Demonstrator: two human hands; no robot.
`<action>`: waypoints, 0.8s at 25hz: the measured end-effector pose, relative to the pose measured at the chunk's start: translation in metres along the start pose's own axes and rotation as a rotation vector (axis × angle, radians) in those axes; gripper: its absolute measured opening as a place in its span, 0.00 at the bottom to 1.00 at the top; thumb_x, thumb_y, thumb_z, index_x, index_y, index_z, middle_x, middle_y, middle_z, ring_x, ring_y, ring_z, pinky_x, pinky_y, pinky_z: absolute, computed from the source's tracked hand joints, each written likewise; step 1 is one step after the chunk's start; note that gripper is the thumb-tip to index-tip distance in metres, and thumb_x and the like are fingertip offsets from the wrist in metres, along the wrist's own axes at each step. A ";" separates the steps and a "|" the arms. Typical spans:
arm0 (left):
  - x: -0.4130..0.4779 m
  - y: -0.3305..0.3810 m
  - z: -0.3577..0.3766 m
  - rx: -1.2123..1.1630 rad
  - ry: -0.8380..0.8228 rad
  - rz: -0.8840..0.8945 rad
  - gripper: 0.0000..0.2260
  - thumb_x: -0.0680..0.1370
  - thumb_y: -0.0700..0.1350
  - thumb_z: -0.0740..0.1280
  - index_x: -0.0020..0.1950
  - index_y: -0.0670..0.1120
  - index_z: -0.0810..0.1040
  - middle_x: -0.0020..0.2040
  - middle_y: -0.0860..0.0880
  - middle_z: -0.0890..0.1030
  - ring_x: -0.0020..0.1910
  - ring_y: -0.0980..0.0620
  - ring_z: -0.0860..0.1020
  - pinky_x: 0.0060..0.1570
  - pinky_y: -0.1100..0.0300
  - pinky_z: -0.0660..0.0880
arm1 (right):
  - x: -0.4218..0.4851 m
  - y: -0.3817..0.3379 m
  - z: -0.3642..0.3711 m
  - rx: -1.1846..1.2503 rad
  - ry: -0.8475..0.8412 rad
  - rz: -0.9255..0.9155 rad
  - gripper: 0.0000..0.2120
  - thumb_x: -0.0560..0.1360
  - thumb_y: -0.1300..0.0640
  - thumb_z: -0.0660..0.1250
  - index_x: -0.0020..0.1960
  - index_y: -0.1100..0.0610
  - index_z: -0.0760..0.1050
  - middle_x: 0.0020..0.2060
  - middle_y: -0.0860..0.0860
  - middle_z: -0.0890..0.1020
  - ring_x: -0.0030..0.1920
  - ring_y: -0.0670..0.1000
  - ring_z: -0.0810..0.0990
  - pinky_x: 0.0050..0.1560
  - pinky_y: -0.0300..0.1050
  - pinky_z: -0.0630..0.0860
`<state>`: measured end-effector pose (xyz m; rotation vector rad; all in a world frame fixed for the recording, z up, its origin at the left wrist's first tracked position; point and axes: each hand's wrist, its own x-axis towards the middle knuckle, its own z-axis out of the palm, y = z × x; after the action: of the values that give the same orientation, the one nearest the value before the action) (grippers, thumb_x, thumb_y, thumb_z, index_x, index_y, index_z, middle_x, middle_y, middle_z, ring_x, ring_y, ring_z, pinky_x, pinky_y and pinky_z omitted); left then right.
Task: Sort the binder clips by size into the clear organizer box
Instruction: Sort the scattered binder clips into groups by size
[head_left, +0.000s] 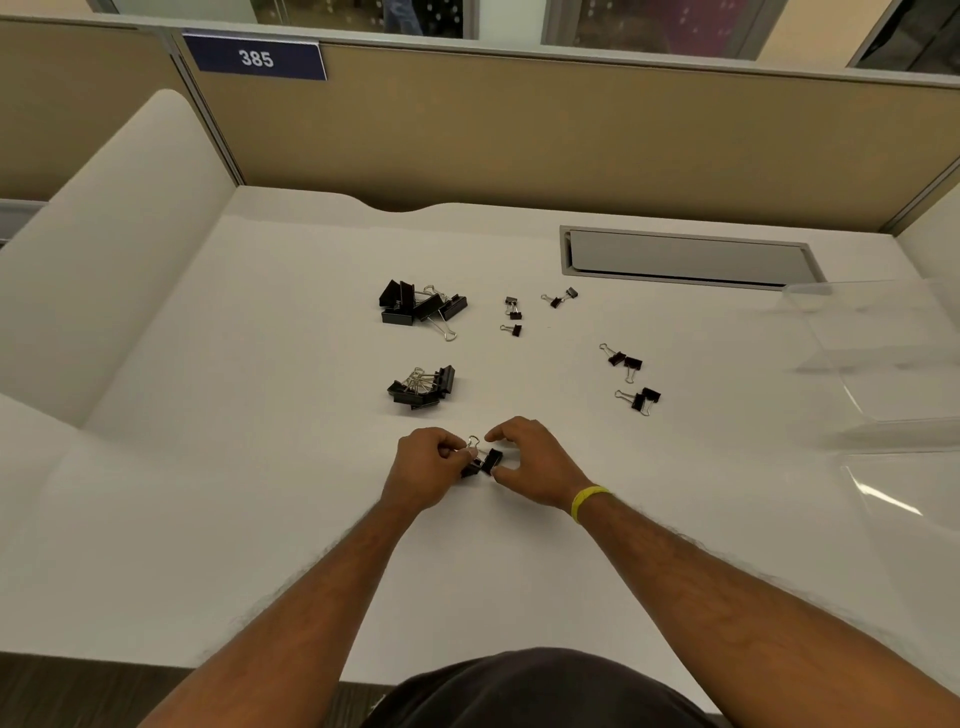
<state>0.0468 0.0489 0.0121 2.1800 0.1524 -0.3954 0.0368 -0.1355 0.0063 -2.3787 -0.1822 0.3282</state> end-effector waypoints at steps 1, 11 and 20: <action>0.000 0.003 0.002 0.020 -0.005 0.016 0.09 0.73 0.52 0.73 0.45 0.46 0.84 0.36 0.52 0.84 0.36 0.56 0.82 0.41 0.58 0.80 | -0.001 0.001 0.000 0.002 -0.008 0.001 0.18 0.70 0.56 0.71 0.60 0.52 0.76 0.55 0.47 0.78 0.57 0.48 0.73 0.57 0.41 0.70; 0.003 -0.025 -0.034 0.383 0.105 0.291 0.12 0.79 0.52 0.64 0.57 0.48 0.81 0.54 0.51 0.82 0.54 0.51 0.78 0.52 0.57 0.72 | -0.004 0.009 -0.004 0.012 -0.029 0.029 0.22 0.70 0.56 0.72 0.63 0.52 0.74 0.60 0.47 0.78 0.61 0.48 0.73 0.64 0.43 0.70; 0.002 -0.018 -0.010 0.507 -0.016 0.505 0.32 0.74 0.67 0.56 0.72 0.50 0.69 0.74 0.50 0.69 0.73 0.51 0.66 0.69 0.53 0.63 | -0.010 0.007 -0.008 -0.022 0.037 -0.022 0.28 0.73 0.51 0.72 0.70 0.54 0.68 0.69 0.49 0.71 0.70 0.49 0.66 0.69 0.39 0.61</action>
<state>0.0463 0.0677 0.0034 2.5969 -0.5549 -0.1690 0.0303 -0.1480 0.0088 -2.4005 -0.1957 0.2729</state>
